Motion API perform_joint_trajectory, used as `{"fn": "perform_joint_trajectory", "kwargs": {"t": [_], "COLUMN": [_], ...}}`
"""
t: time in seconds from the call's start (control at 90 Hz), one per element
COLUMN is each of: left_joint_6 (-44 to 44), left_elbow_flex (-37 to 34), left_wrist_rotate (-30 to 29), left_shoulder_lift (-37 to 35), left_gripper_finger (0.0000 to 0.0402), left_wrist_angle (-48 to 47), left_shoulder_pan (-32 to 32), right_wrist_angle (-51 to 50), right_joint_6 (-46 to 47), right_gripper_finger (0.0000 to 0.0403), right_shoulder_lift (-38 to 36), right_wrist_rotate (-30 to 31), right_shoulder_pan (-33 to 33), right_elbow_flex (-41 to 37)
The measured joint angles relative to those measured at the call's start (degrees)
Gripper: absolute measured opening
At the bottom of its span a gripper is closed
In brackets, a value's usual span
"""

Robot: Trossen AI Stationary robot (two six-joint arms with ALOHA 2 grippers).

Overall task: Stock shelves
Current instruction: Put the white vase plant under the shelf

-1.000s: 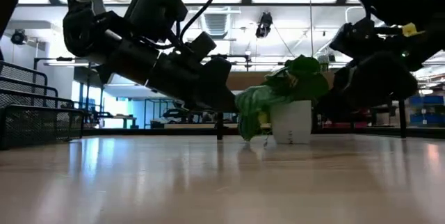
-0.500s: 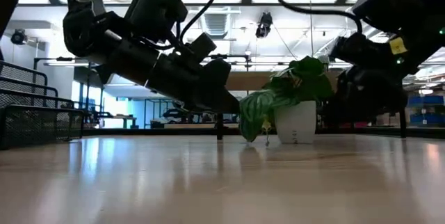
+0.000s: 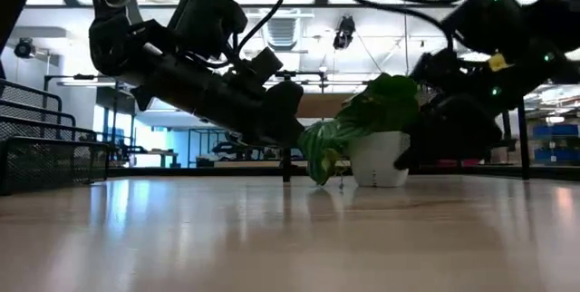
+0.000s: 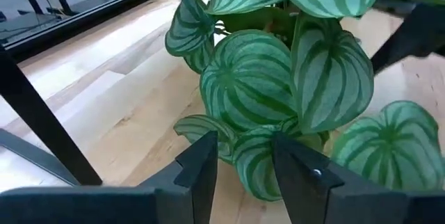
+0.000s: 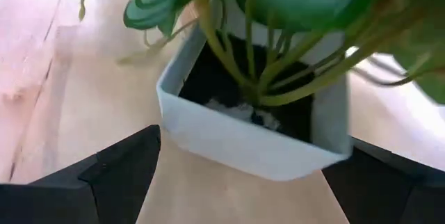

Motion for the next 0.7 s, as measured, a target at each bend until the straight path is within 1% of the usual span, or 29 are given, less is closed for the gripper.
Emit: {"fn": "perform_joint_trajectory", "kwargs": {"t": [0.089, 0.211, 0.322, 0.433, 0.556, 0.7], "left_joint_6": [-0.6, -1.3, -1.3, -1.3, -1.3, -0.9], "left_elbow_flex": [0.0, 0.0, 0.0, 0.0, 0.0, 0.0], "left_wrist_rotate": [0.0, 0.9, 3.6, 4.9, 5.0, 5.2], "left_shoulder_lift": [0.0, 0.0, 0.0, 0.0, 0.0, -0.1], "left_gripper_finger": [0.0124, 0.012, 0.0115, 0.0115, 0.0121, 0.013], "left_wrist_angle": [0.0, 0.0, 0.1, 0.1, 0.1, -0.7], "left_shoulder_pan": [0.0, 0.0, 0.0, 0.0, -0.3, -0.9], "right_wrist_angle": [3.3, 4.6, 4.4, 4.4, 4.3, 4.2], "right_joint_6": [2.0, 4.5, 5.4, 5.5, 5.5, 5.5], "right_gripper_finger": [0.0357, 0.0357, 0.0357, 0.0351, 0.0323, 0.0274], "right_shoulder_lift": [3.5, 7.1, 9.0, 10.0, 9.7, 8.9], "right_wrist_rotate": [0.1, 0.5, 0.5, 0.5, 0.5, 0.5], "right_shoulder_pan": [0.0, 0.0, 0.0, 0.0, 0.0, 0.0], "right_elbow_flex": [0.6, 3.0, 5.1, 6.6, 7.5, 7.6]}}
